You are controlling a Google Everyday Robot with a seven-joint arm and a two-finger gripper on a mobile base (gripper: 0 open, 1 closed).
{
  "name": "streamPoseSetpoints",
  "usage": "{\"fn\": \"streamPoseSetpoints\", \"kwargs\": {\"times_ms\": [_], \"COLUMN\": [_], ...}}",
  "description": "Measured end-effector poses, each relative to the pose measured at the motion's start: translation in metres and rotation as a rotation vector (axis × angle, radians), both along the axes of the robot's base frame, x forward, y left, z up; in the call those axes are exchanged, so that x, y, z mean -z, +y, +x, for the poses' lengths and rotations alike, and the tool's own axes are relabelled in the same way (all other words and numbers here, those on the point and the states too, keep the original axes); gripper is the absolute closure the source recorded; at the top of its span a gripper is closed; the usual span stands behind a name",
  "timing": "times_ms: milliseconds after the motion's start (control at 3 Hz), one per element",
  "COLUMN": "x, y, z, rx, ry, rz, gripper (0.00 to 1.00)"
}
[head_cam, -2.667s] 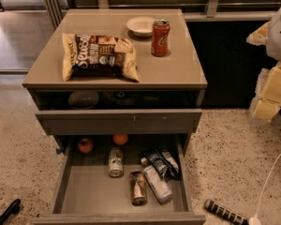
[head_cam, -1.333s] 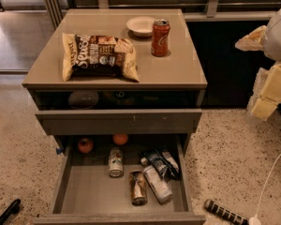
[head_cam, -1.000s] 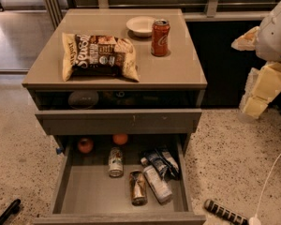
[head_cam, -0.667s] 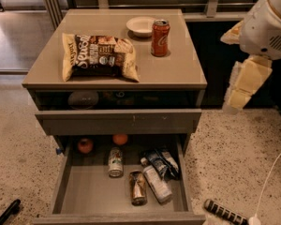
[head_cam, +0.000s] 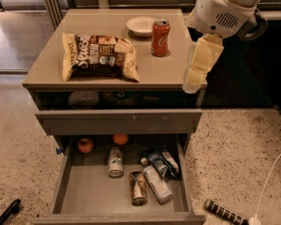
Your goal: Place brown chip bag into middle drawer
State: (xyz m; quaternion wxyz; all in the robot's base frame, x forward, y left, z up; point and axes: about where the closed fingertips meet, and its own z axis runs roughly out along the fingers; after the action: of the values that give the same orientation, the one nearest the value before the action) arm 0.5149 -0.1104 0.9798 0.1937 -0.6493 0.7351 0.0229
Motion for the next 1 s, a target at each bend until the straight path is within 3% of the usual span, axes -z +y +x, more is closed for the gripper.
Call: {"fn": "streamPoseSetpoints", "kwargs": {"times_ms": [333, 1000], "x": [0.006, 0.002], "y": [0.003, 0.05], "z": [0.016, 0.056], "rx": [0.024, -0.009], "ry": [-0.001, -0.01], "rz": [0.011, 0.026], "gripper": [0.0, 0.0]}}
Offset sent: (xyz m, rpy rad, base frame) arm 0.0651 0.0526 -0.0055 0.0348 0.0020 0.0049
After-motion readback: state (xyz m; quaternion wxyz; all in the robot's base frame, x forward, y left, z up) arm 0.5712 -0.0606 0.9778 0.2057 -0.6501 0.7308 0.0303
